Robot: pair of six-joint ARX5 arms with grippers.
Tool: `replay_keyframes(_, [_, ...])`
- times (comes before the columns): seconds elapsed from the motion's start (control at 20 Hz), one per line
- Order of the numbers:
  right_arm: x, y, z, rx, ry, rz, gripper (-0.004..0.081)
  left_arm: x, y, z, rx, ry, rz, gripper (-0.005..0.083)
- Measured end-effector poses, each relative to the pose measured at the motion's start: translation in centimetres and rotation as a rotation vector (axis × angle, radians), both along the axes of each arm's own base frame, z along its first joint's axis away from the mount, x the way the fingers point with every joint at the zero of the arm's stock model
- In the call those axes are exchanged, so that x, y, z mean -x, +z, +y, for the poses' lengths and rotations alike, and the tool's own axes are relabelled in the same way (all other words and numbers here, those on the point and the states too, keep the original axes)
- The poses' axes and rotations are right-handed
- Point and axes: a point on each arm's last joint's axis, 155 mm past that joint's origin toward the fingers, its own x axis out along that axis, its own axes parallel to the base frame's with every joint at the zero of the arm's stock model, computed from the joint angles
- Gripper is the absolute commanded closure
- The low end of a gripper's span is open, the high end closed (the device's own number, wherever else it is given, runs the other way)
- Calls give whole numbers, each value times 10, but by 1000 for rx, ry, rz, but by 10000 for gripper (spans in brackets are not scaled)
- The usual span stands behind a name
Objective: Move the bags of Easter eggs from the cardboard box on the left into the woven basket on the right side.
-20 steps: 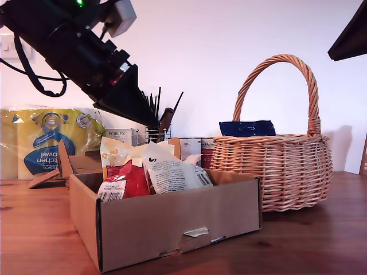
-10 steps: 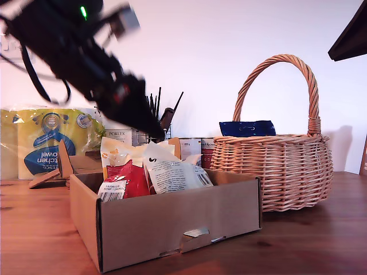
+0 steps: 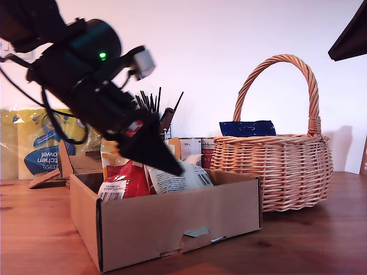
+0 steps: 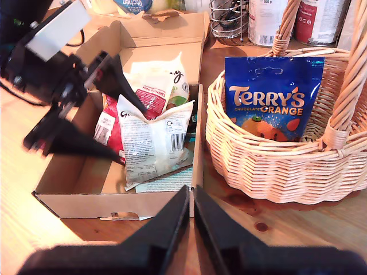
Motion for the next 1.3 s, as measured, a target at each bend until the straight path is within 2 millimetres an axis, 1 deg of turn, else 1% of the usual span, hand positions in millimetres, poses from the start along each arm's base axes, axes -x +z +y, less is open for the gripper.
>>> replay_keyframes(0.1, [0, 0, 0, 0, 0, 0, 783, 14, 1, -13, 9, -47, 4, 9])
replay_keyframes(0.15, [0, 0, 0, 0, 0, 0, 783, 18, 1, -17, 8, -61, 5, 50])
replay_keyframes(0.2, [0, 0, 0, 0, 0, 0, 783, 22, 1, -20, 5, -69, 6, 122])
replay_keyframes(0.25, [0, 0, 0, 0, 0, 0, 783, 24, -1, -21, -4, -71, 4, 228])
replay_keyframes(0.3, [0, 0, 0, 0, 0, 0, 783, 24, -2, -21, -16, -66, -2, 354])
replay_keyframes(0.35, [0, 0, 0, 0, 0, 0, 783, 22, -4, -20, -30, -55, -12, 438])
replay_keyframes(0.45, [0, 0, 0, 0, 0, 0, 783, 16, -4, -18, -41, -36, -31, 446])
replay_keyframes(0.5, [0, 0, 0, 0, 0, 0, 783, 13, -5, -19, -40, -30, -40, 430])
replay_keyframes(0.55, [0, 0, 0, 0, 0, 0, 783, 9, -8, -18, -46, -21, -40, 394])
replay_keyframes(0.6, [0, 0, 0, 0, 0, 0, 783, 5, -16, -16, -63, -8, -35, 336])
replay_keyframes(0.7, [0, 0, 0, 0, 0, 0, 783, 0, -34, -11, -104, 17, -12, 179])
replay_keyframes(0.75, [0, 0, 0, 0, 0, 0, 783, -1, -40, -11, -111, 24, -3, 135])
replay_keyframes(0.9, [0, 0, 0, 0, 0, 0, 783, -2, -45, -12, -124, 32, -2, 138])
replay_keyframes(0.95, [0, 0, 0, 0, 0, 0, 783, -1, -46, -13, -126, 31, -1, 163])
replay_keyframes(1.0, [0, 0, 0, 0, 0, 0, 783, -1, -47, -12, -128, 31, 2, 230])
replay_keyframes(1.05, [0, 0, 0, 0, 0, 0, 783, -1, -48, -12, -131, 32, 4, 321])
replay_keyframes(1.15, [0, 0, 0, 0, 0, 0, 783, -1, -49, -11, -135, 34, 5, 540])
replay_keyframes(1.2, [0, 0, 0, 0, 0, 0, 783, -1, -50, -11, -137, 34, 6, 623])
replay_keyframes(1.25, [0, 0, 0, 0, 0, 0, 783, -1, -50, -11, -137, 35, 7, 676])
replay_keyframes(1.3, [0, 0, 0, 0, 0, 0, 783, -2, -50, -11, -137, 36, 7, 707])
